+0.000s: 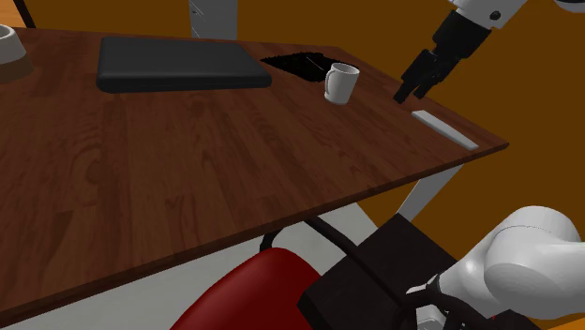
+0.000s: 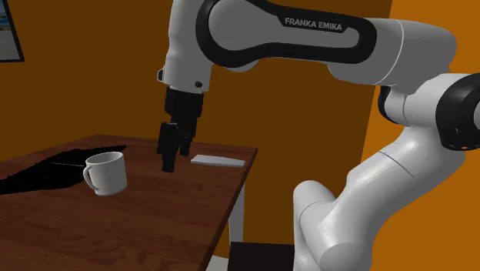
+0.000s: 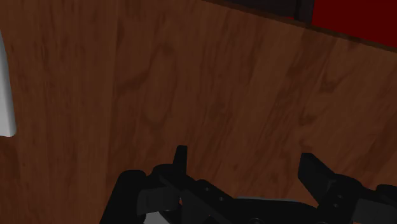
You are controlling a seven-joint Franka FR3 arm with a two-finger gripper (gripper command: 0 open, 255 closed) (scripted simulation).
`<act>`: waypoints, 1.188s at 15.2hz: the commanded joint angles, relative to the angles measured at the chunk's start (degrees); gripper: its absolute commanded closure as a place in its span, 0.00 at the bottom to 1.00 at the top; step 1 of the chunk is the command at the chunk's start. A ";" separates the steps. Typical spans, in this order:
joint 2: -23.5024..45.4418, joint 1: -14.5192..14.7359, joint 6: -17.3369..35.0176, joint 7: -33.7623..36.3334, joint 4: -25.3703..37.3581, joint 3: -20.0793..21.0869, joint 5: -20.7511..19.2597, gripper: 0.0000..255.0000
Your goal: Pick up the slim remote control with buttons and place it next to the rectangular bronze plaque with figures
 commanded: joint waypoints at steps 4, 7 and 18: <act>0.72 -1.60 -0.02 -2.76 -0.70 -3.37 -2.09 0.00; 1.89 -3.21 0.10 -5.52 -0.99 -6.75 -4.23 0.00; 9.88 -8.54 1.66 -15.65 1.44 -19.14 -11.56 0.00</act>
